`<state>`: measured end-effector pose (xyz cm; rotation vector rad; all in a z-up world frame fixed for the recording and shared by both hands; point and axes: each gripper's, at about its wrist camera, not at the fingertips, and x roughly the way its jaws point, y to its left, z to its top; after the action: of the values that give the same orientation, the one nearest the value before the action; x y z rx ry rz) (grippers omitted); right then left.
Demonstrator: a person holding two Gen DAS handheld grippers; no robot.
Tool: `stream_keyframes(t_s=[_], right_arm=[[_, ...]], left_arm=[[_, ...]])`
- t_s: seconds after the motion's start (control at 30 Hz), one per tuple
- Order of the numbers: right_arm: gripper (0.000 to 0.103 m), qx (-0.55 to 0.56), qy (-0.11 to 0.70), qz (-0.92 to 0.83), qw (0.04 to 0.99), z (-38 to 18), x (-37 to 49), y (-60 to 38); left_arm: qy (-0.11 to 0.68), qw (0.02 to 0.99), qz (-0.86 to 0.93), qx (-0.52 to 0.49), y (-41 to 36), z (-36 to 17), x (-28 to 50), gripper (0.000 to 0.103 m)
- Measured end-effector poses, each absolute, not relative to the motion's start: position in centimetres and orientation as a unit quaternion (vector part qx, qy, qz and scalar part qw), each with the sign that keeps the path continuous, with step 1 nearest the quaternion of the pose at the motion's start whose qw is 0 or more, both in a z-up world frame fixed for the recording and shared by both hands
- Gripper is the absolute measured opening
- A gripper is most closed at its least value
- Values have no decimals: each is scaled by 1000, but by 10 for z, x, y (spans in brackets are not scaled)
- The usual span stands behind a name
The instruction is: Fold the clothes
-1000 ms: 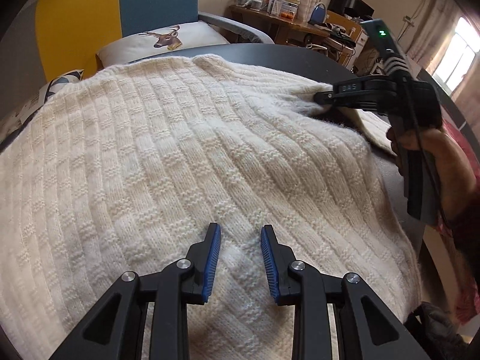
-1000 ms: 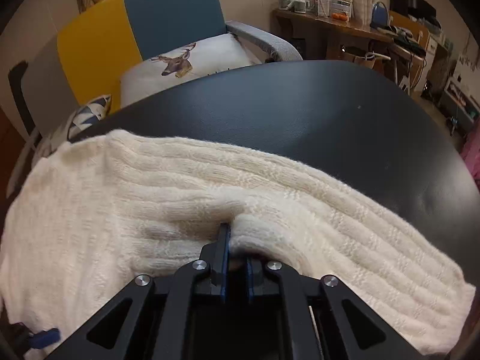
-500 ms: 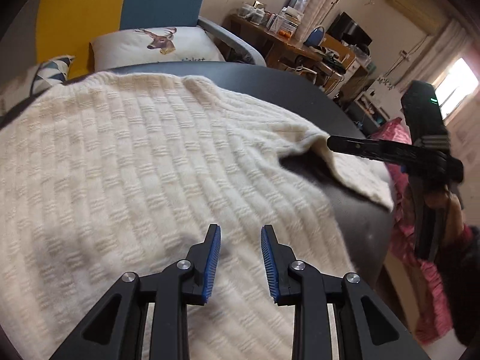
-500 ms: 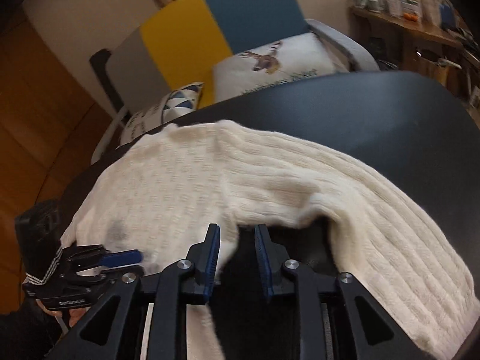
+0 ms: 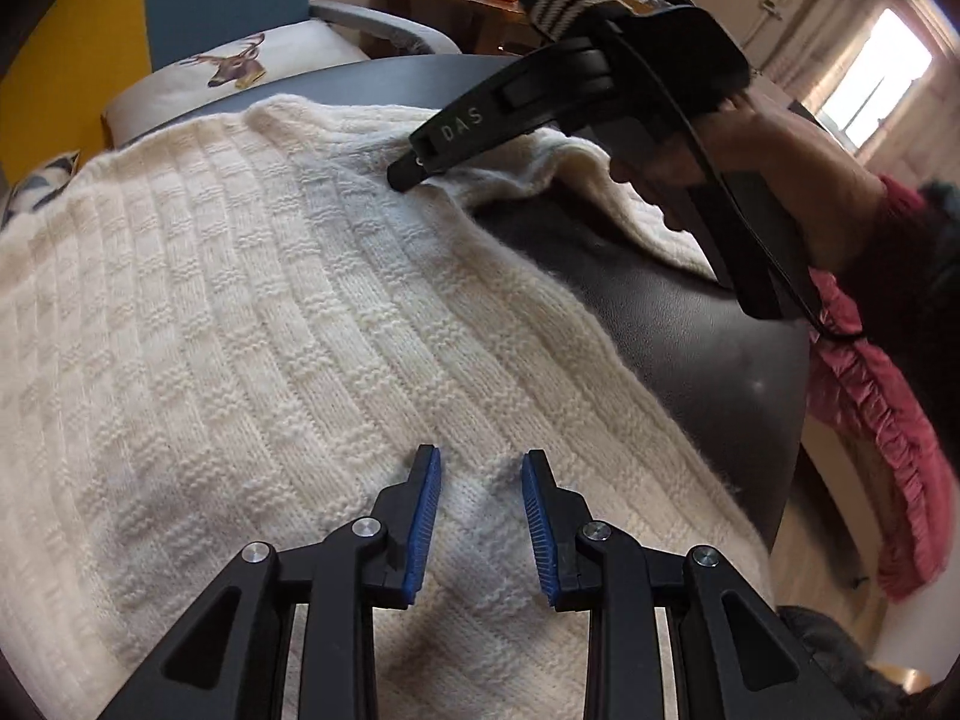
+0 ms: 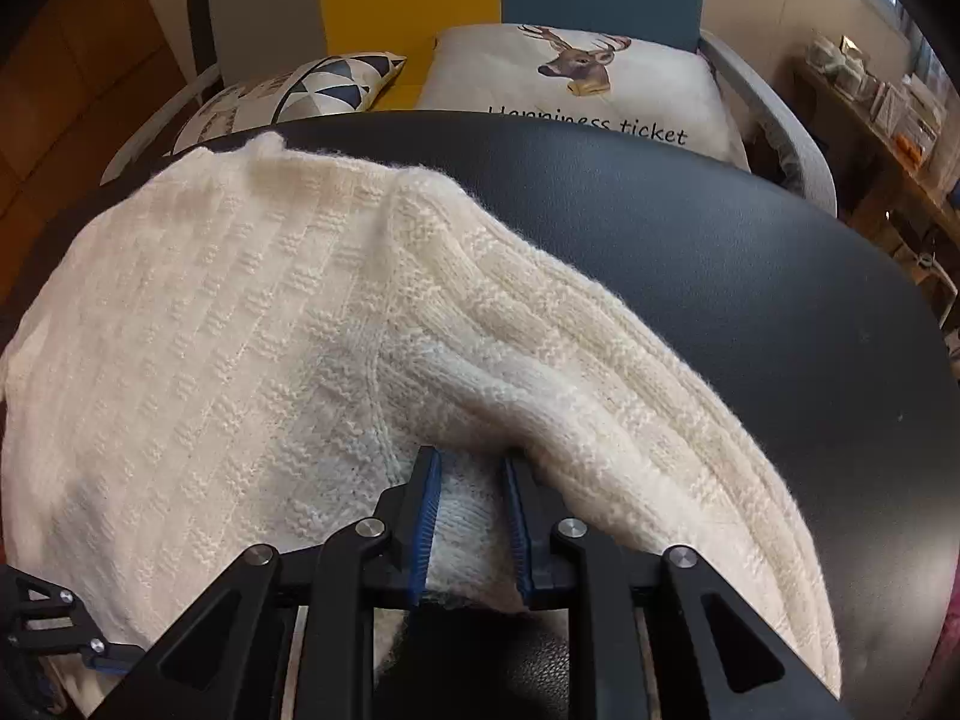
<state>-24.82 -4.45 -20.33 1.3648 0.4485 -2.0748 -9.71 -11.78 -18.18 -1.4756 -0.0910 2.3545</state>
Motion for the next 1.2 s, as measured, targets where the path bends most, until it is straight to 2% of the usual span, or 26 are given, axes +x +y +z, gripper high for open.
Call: stream_keyframes(t_s=[0.13,0.2,0.3,0.43,0.7,0.77,0.83,0.9,0.93,0.97,1.07,1.2], right_arm=[[19,515,163,-782,310,-201,-248,-43],[22,523,144,-778,316,-195,-248,-40],[22,512,75,-784,342,-173,-251,-37],[22,500,22,-781,372,-159,-268,-62],[22,522,60,-784,331,-193,-311,-126],[13,516,70,-797,307,-196,-315,-123],[9,514,66,-805,287,-195,-317,-118],[11,516,64,-803,292,-192,-315,-119],[13,516,63,-801,296,-189,-314,-120],[13,509,61,-800,310,-185,-311,-125],[14,489,55,-796,353,-171,-301,-143],[15,480,72,-770,413,-166,-287,-192]], left_arm=[[-32,180,835,-519,-116,-180,-96,29],[-86,184,832,-516,-129,-174,-95,29],[-153,170,838,-495,-161,-160,-94,29],[-168,100,864,-465,-219,-145,-109,29],[-209,-70,860,-461,-344,-166,-126,29],[-223,-90,852,-464,-365,-176,-126,29],[-233,-81,851,-464,-378,-179,-127,28],[-235,-67,850,-467,-378,-169,-126,27],[-261,-40,851,-455,-379,-163,-125,27],[-277,-19,856,-437,-380,-154,-125,27],[-238,-32,878,-415,-381,-133,-139,28],[-248,-11,872,-421,-390,-133,-171,28]])
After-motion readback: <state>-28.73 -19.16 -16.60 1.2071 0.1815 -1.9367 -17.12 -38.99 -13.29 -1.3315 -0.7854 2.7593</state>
